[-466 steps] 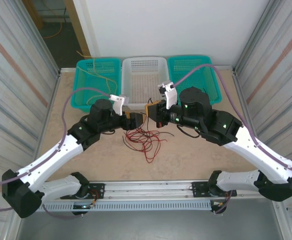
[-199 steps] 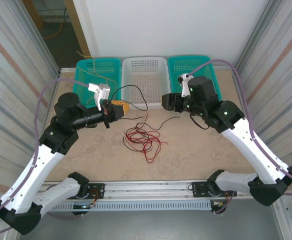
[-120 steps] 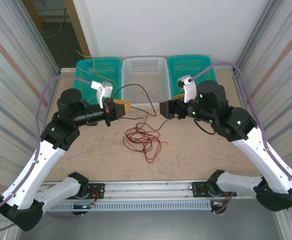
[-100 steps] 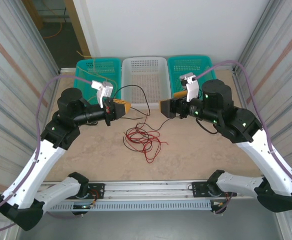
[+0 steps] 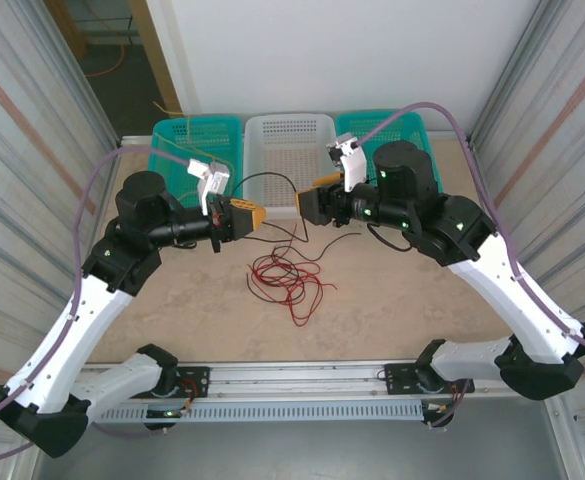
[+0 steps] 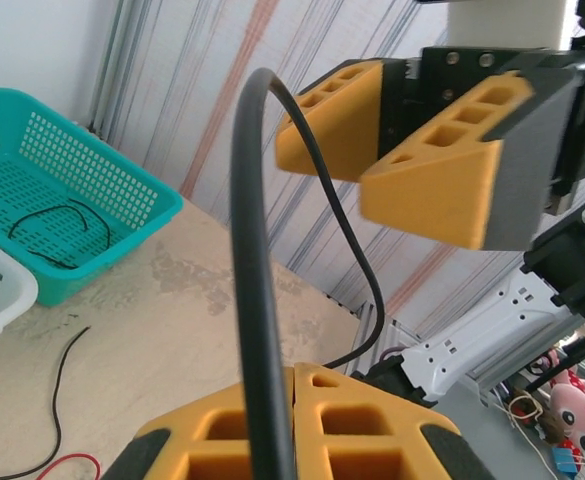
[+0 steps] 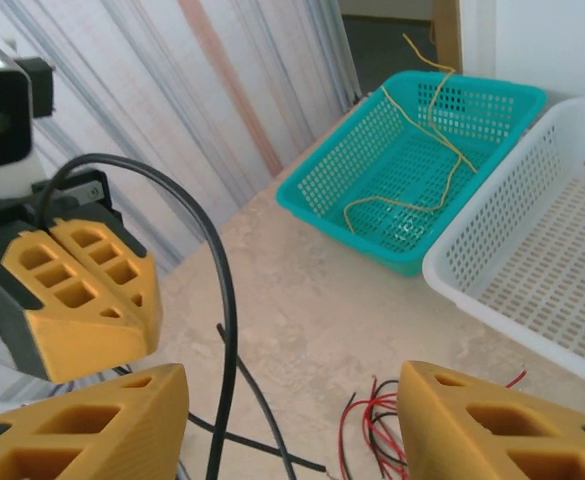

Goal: Untangle the cables

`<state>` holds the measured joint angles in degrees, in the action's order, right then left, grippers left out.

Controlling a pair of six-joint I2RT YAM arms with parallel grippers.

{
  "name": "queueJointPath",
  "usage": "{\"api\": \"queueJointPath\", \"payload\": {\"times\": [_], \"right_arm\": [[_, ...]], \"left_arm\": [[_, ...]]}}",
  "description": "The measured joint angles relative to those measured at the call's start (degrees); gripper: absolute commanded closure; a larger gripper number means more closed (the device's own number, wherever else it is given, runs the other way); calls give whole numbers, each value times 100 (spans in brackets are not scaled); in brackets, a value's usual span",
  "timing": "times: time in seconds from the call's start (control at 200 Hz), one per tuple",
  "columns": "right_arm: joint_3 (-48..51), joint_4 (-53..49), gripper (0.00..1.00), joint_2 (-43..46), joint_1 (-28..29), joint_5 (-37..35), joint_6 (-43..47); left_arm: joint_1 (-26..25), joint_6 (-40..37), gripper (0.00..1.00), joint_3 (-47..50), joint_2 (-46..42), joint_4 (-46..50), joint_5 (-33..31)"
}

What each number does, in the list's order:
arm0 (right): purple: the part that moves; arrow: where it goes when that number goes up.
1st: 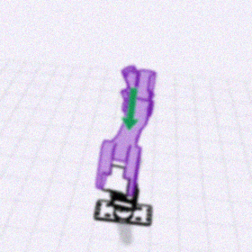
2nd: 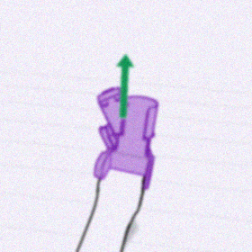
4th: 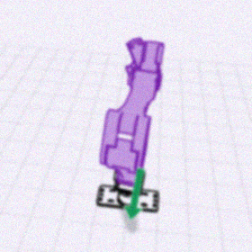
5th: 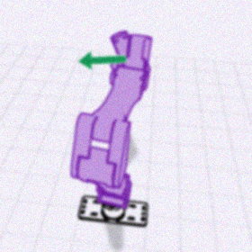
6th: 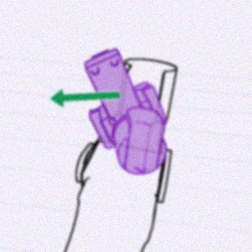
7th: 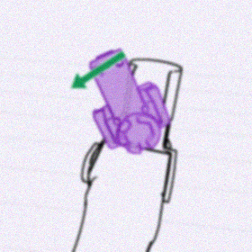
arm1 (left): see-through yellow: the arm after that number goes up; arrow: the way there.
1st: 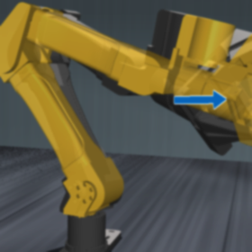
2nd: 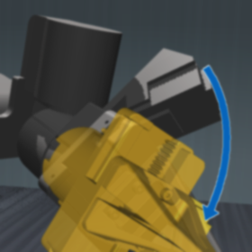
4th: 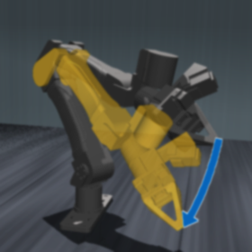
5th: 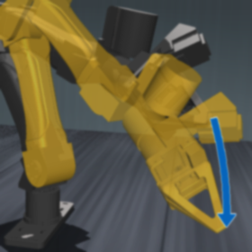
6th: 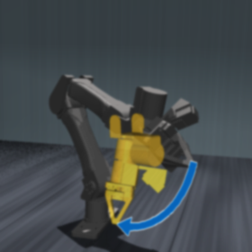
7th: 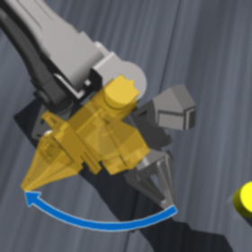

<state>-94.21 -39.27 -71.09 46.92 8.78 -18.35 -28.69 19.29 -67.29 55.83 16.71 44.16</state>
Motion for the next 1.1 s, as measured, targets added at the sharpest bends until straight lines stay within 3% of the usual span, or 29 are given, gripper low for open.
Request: {"api": "queueJointPath", "payload": {"times": [0.236, 0.426, 0.471, 0.641, 0.807, 0.837, 0.902, 0.937, 0.992, 1.102], "right_arm": [[-20, 4, 68, -94, 39, 138, 66], [-20, 15, 62, -181, 70, 162, 90], [-20, 15, 66, -210, 70, 160, 87], [-20, 13, 100, -286, 70, 162, 120], [-20, 15, 100, -286, 70, 153, 96], [-20, 17, 100, -286, 70, 136, 96], [-20, 15, 100, -271, 70, 50, 96], [-20, 17, 100, -258, 59, -22, 96], [-20, 9, 100, -238, -15, -131, 94], [-55, -101, 100, -236, -505, -299, 72]], "left_arm": [[0, 2, 100, -13, 92, -2, 162], [0, 17, 100, -37, 129, -9, 262], [0, 17, 100, -44, 129, -7, 280], [0, 20, 100, -61, 129, -9, 282], [0, 22, 100, -61, 133, -11, 278], [-2, 20, 89, -63, 140, -9, 273], [-2, 9, 54, -63, 164, -2, 162], [-2, 0, 41, -63, 173, 11, 68], [-2, -7, 30, -63, 173, 59, -214], [-2, -46, 22, -33, 140, 227, -1060]]}}
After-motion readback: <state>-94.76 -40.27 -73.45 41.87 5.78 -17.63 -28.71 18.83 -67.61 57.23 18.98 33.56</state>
